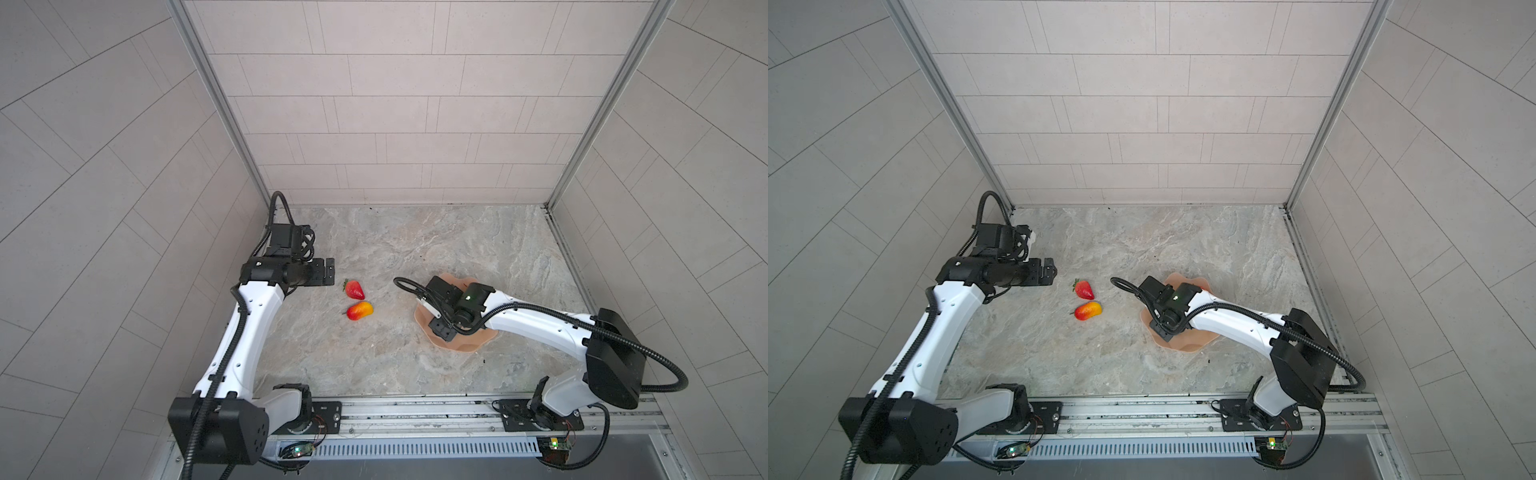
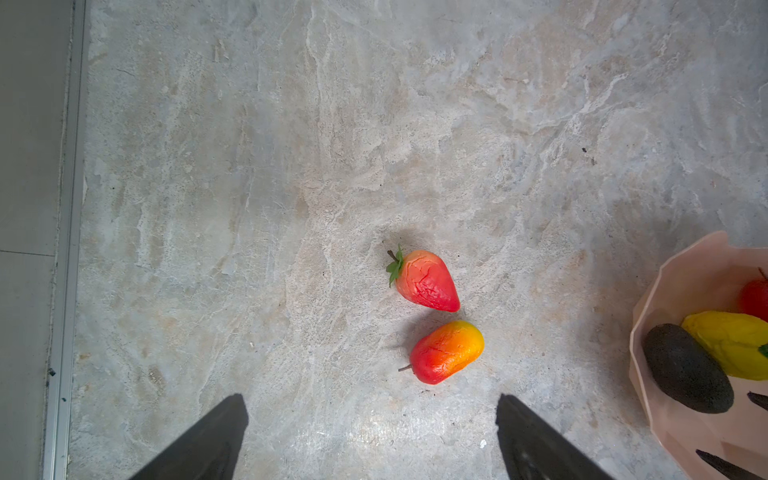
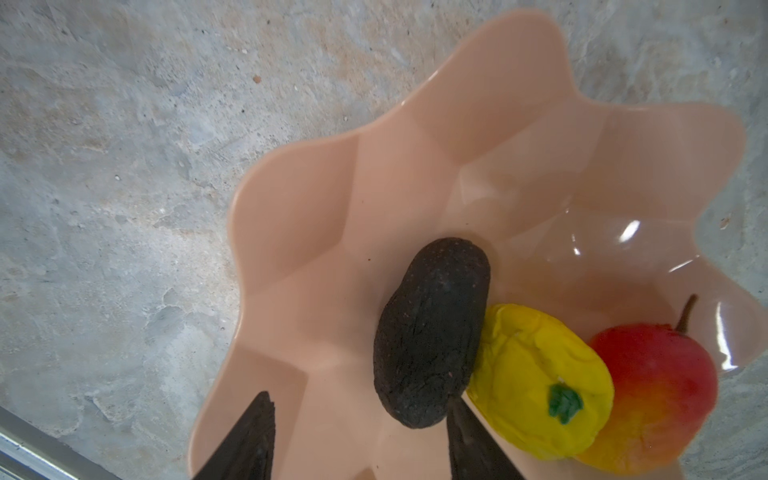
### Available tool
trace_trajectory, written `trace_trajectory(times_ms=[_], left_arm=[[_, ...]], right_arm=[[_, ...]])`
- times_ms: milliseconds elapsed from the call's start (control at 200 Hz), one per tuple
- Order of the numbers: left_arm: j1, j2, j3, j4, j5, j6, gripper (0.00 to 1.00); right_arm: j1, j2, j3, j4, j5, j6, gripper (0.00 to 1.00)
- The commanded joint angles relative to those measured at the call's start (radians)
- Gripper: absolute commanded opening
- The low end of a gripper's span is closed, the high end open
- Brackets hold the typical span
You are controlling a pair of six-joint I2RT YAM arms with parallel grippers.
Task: Place and organize the fake fruits in the fruit bowl
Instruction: 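Place the avocado in the bowl and open the right gripper, then reach the right gripper to the remaining mango and grasp it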
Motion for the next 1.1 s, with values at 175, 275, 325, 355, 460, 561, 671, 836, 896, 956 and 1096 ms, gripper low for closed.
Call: trace_trajectory(times_ms=[175,275,325,355,460,561,671,836,896,956,1096], left_arm=[[-0.003,-0.001,0.008,-0.010,0.005,0.011,1.00],[-0.004,-0.001,0.008,-0.010,0.006,0.013,1.00],[-0.003,-0.001,0.008,-0.010,0.004,0.013,1.00],[-0.002,-0.001,0.008,-0.010,0.003,0.013,1.00],[-0.004,-0.004,0.008,-0.010,-0.004,0.013,1.00],[-0.003,-0.008,0.008,-0.011,-0.008,0.015,1.00],[-0.003,-0.012,0.007,-0.014,-0.017,0.015,1.00],[-0.002,-0.015,0.007,-0.014,-0.022,0.016,1.00],[-0.003,-0.013,0.007,-0.014,-0.021,0.016,1.00],[0.000,-0.014,0.008,-0.014,-0.021,0.016,1.00],[-0.001,-0.013,0.007,-0.015,-0.021,0.016,1.00]], right_arm=[[0.014,-0.020,0.163,0.002,-0.094,-0.059,0.85],[0.034,0.070,0.242,0.053,-0.138,-0.070,0.92],[0.049,0.133,0.291,0.074,-0.136,-0.073,0.94],[0.054,0.168,0.322,0.087,-0.137,-0.073,0.94],[0.065,0.311,0.422,0.140,-0.175,-0.071,0.96],[0.068,0.430,0.502,0.184,-0.230,-0.078,0.97],[0.072,0.539,0.593,0.194,-0.255,-0.085,0.97],[0.073,0.648,0.686,0.214,-0.276,-0.078,0.95],[0.073,0.684,0.717,0.216,-0.286,-0.072,0.93],[0.073,0.718,0.748,0.219,-0.293,-0.065,0.90],[0.079,0.772,0.794,0.216,-0.310,-0.054,0.81]])
